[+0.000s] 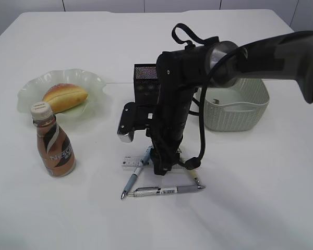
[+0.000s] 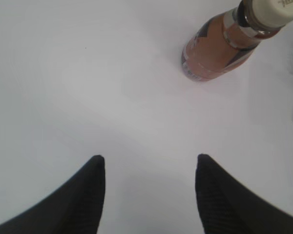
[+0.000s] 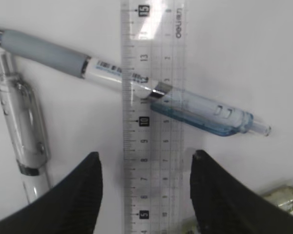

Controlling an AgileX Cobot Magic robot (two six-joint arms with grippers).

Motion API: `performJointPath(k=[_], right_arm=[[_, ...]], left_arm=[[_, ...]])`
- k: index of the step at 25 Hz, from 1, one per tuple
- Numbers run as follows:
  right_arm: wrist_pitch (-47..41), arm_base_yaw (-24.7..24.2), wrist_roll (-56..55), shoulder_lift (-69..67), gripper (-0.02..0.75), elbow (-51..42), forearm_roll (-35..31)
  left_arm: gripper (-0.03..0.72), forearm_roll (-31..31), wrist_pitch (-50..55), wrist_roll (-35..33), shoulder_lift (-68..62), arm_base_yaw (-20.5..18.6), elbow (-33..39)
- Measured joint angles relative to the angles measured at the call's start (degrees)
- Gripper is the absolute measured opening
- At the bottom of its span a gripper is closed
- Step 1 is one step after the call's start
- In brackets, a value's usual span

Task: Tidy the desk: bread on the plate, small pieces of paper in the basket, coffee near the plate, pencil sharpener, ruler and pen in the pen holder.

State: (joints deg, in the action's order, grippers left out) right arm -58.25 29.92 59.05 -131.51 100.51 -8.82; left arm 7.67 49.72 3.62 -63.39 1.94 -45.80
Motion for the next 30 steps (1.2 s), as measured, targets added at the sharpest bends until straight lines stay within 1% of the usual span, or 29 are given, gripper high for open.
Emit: performJointPath(k=[4,6,8,11,13,22,27,30], right_arm=[[0.0,0.0,0.0,-0.4,0.421,0.0,0.0],[0.0,0.0,0.0,-0.4,0.403,0.0,0.0],[0.0,0.0,0.0,-0.4,0.371,0.0,0.0],[0.0,0.0,0.0,-0.5,0.298,0.0,0.0],[0.0,0.0,0.0,-0.5,0.274,0.0,0.0],[0.0,0.0,0.0,1.6,0.270,0.0,-0.7],[0.0,-0.4,-0.1,5.9,0.269,0.0,-4.6],[0.8,-2.1,0.6,9.2,0.270,0.0,-9.6]], left_arm=[[0.433,0.0,0.0,0.0,0.0,0.0,0.0],[0.433,0.0,0.0,0.0,0.0,0.0,0.0],[0.433,0.0,0.0,0.0,0.0,0.0,0.0],[0.433,0.0,0.0,0.0,0.0,0.0,0.0],[0.433,0.0,-0.2,0.0,0.0,0.0,0.0],[0.433,0.0,-0.4,0.0,0.0,0.0,0.0],[0.433,0.0,-1.2,0.0,0.0,0.0,0.0],[0.433,0.0,-1.2,0.0,0.0,0.0,0.0]])
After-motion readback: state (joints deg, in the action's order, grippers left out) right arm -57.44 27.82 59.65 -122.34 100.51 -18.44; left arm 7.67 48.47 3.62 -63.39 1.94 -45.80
